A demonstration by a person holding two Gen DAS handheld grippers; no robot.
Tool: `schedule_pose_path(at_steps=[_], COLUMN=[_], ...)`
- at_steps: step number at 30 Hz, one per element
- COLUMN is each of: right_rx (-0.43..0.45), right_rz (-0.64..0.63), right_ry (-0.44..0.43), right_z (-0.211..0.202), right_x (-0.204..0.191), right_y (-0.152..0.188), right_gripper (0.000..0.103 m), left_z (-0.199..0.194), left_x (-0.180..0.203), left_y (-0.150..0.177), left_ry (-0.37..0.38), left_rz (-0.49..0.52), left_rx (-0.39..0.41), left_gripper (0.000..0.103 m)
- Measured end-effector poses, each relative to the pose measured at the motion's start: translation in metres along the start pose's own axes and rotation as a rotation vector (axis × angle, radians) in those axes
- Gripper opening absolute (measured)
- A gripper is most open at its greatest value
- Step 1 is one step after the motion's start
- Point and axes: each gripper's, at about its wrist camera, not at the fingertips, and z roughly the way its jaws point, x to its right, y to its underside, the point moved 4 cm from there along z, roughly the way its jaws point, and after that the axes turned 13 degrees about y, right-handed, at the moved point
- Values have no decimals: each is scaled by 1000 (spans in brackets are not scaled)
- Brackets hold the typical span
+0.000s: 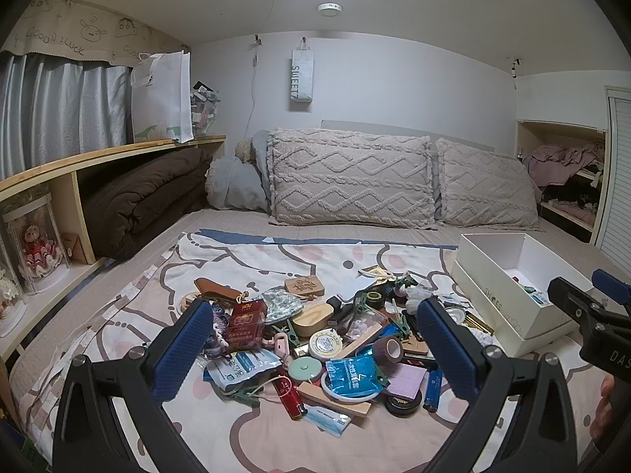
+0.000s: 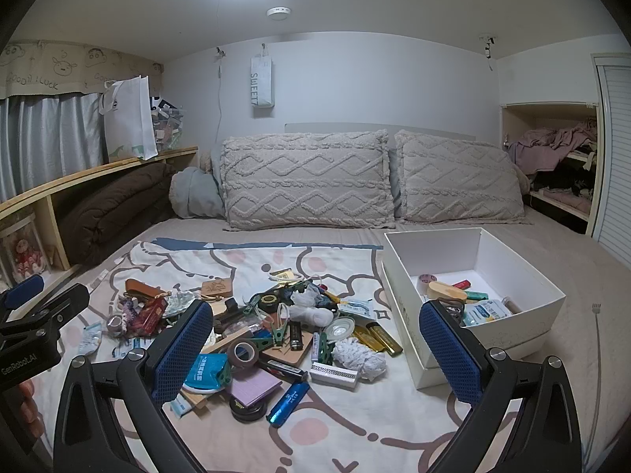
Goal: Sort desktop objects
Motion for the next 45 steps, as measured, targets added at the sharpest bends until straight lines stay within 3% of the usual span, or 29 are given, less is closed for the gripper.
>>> schedule_pose_path(at_steps=[45], right_rx=[-1], right_rz=[1], right_ry=[0], right_z=[-1], right_x=[-1], right_y=[-1], right_gripper=[103], left_z=[1], left_x=[-3], left_y=[0], left_ry=[1], left_rz=[0], left_rx=[1], left_gripper=[103])
